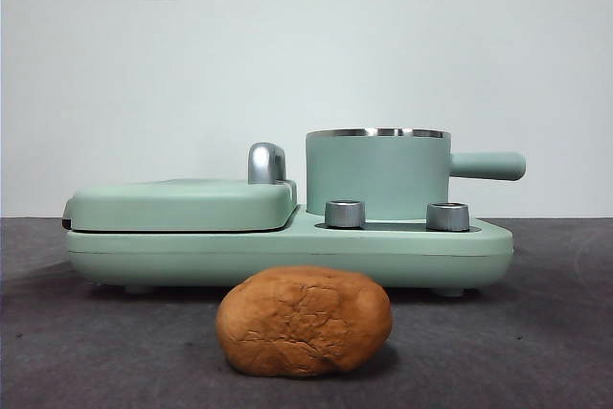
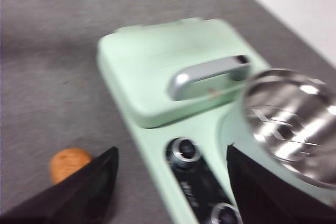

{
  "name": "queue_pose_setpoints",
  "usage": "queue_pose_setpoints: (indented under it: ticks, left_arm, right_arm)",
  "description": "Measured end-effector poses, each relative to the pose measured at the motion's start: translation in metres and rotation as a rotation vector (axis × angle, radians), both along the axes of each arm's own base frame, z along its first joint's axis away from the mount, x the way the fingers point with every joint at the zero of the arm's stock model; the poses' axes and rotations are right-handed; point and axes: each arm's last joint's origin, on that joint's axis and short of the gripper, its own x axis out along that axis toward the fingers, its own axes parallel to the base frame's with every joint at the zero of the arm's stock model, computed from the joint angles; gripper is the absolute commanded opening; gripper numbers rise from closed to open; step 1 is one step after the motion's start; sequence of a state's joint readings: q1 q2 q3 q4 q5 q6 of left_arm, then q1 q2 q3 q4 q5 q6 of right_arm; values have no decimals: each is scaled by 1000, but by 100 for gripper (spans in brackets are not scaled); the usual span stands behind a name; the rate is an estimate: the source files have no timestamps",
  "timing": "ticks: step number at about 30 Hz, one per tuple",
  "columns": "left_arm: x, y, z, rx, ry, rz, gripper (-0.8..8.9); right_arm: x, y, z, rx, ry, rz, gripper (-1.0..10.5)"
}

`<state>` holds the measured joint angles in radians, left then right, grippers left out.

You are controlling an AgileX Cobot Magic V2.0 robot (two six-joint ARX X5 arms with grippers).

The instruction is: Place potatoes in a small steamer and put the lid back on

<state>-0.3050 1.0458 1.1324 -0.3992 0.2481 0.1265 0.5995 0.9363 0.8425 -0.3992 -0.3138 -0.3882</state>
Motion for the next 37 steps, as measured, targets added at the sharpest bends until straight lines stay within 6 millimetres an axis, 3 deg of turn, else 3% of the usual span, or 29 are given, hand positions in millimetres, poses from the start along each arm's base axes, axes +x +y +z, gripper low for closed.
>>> queue_pose_setpoints:
  ticks: [7,15,23,32,37]
  left_arm:
    - [-32,21,-34,-56,74,83,12]
    - [-55,29,-42,-66,95,116,12]
    - [-56,29,-43,-66,97,116,12]
    - [-56,29,-43,-57,92,112,12]
    - [-56,29,-43,-57,92,112,12]
  right_arm:
    - [7,36,-28,-87,119,118,329]
    - [14,69,-66,-189,244,202,331]
    - [20,92,-99,-259,323,251,360]
    - [26,100,-128,-334,401,243,365]
    - [28,100,-133,-356,406,228,219]
